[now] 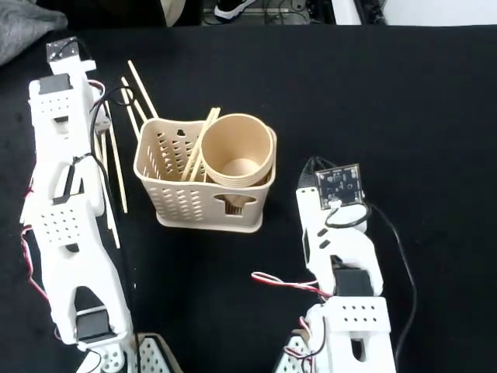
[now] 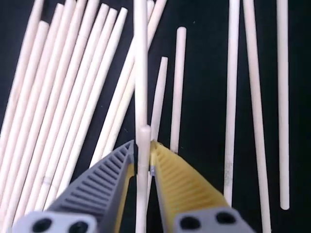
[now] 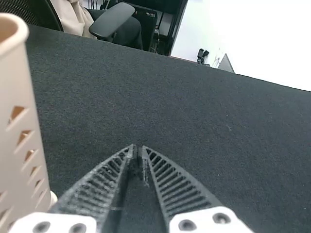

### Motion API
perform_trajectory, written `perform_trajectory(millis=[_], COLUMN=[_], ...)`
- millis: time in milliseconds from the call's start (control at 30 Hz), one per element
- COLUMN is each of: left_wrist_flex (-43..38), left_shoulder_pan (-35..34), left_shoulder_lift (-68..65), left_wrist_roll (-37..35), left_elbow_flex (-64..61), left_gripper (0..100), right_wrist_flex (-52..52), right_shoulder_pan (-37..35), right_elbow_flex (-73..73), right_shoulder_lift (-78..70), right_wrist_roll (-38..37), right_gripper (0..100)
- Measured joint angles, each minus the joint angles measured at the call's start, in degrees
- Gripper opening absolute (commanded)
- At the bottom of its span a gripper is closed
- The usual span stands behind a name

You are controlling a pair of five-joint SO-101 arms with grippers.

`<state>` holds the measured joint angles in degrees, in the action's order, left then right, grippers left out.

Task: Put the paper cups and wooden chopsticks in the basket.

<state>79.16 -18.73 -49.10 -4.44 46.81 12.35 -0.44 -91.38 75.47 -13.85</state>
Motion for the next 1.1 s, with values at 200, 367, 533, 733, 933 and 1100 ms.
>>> perform_trajectory(millis=[200, 367, 533, 733, 933, 1100], left_wrist_flex=[0.0, 0.5, 2.5, 8.8, 13.0, 14.7], left_shoulder_pan=[0.0, 0.0, 0.0, 0.1, 0.1, 0.2], left_shoulder_lift=[-0.4, -0.4, -2.8, -5.5, -10.7, -13.9], left_wrist_roll=[0.0, 0.0, 0.0, 0.0, 0.0, 0.4], left_elbow_flex=[0.0, -0.4, -0.3, 5.3, 11.5, 16.4], left_gripper=[3, 3, 10, 13, 13, 13], right_wrist_flex=[0.0, 0.0, 0.0, 0.0, 0.0, 0.0], right_shoulder_pan=[0.0, 0.0, 0.0, 0.0, 0.0, 0.0], right_elbow_flex=[0.0, 0.0, 0.0, 0.0, 0.0, 0.0], right_shoulder_lift=[0.0, 0.0, 0.0, 0.0, 0.0, 0.0], right_wrist_roll=[0.0, 0.0, 0.0, 0.0, 0.0, 0.0], right_gripper=[1.1, 1.1, 1.1, 1.1, 1.1, 1.1])
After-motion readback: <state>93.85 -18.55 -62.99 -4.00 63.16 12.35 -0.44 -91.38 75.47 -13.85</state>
